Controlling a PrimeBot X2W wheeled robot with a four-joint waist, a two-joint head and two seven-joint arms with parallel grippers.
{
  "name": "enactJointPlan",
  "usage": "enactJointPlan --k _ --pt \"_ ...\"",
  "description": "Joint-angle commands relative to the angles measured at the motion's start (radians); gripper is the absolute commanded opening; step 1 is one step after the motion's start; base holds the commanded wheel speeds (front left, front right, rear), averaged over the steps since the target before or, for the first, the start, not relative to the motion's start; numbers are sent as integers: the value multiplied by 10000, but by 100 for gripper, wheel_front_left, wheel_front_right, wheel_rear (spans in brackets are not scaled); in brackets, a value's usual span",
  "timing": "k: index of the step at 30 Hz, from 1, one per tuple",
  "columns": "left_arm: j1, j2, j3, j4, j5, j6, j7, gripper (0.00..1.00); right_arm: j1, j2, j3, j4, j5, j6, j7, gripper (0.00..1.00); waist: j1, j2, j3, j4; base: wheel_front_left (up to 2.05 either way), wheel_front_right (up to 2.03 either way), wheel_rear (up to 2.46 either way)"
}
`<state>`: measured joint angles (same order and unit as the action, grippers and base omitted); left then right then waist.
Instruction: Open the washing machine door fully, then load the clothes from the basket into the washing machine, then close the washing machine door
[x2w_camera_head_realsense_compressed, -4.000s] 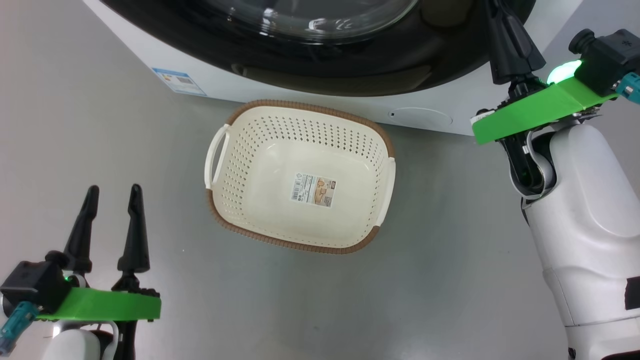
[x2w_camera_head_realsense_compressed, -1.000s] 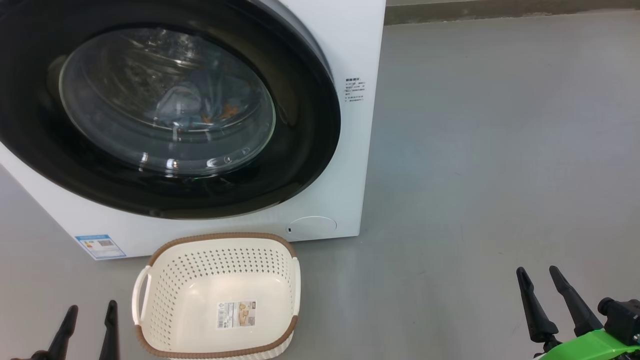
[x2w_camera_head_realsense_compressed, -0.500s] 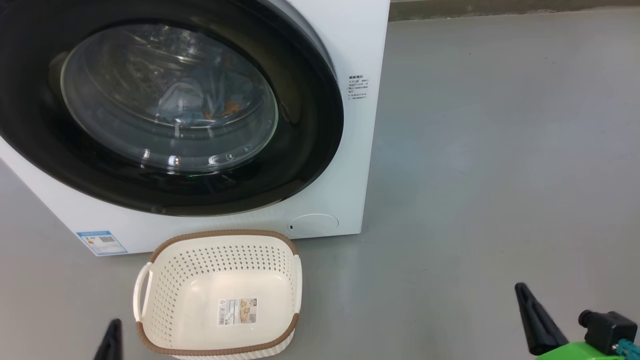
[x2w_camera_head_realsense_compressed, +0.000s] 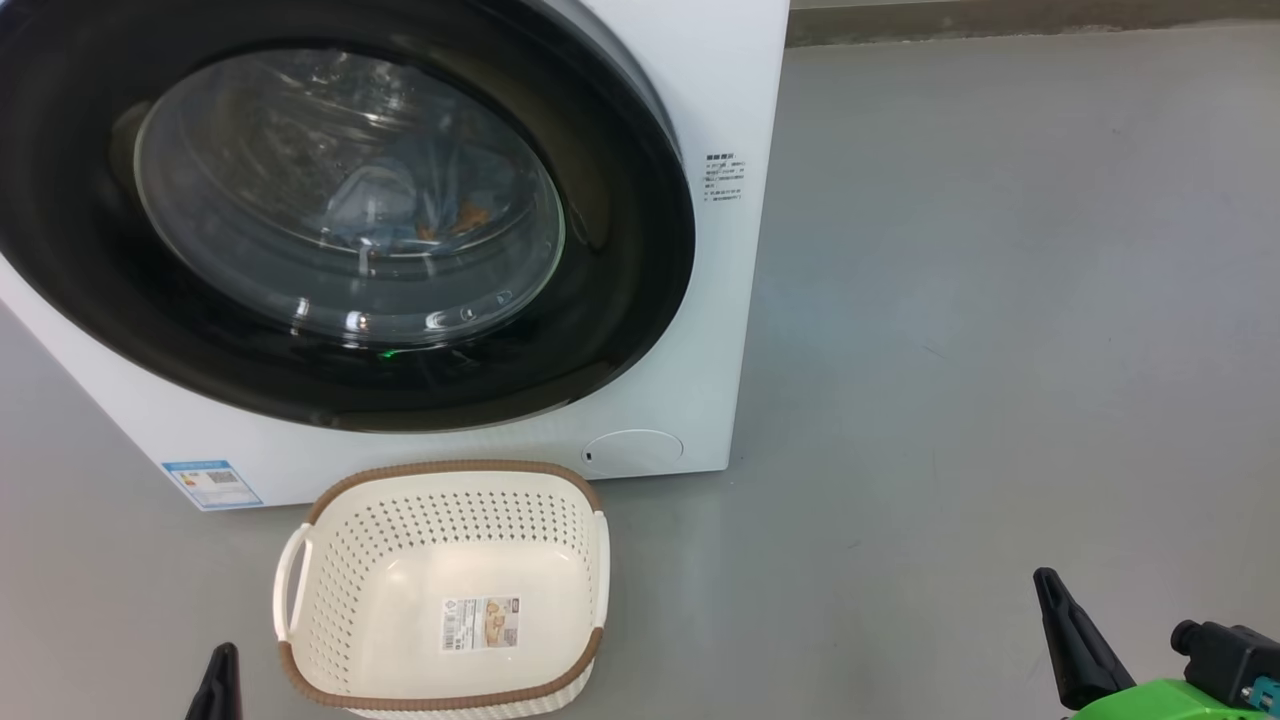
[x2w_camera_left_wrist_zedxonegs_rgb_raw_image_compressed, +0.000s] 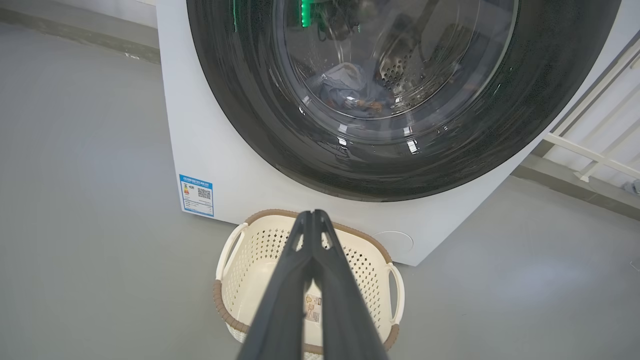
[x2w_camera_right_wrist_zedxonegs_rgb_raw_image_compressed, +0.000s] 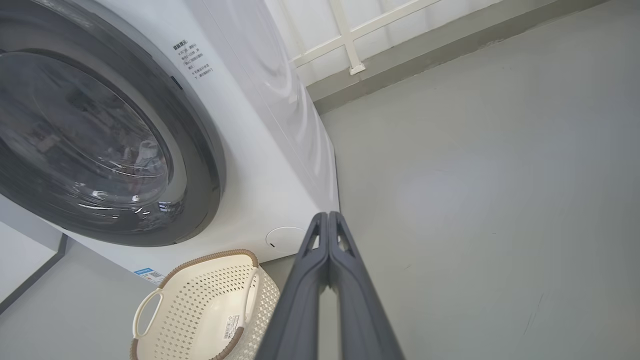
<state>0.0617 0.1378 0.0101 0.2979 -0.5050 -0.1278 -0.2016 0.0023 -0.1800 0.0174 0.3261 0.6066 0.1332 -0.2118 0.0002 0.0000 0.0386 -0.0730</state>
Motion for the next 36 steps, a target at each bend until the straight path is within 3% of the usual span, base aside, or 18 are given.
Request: enactJointPlan --k 1,36 --pt "-242 128 169 -216 -264 3 43 0 -152 -59 -92 -264 250 -3 36 0 -2 0 -4 8 0 0 0" --pt "-726 -187 446 -278 -3651 -9 1023 0 -465 332 -431 -423 3363 -10 1011 0 -2 0 -122 235 0 0 0"
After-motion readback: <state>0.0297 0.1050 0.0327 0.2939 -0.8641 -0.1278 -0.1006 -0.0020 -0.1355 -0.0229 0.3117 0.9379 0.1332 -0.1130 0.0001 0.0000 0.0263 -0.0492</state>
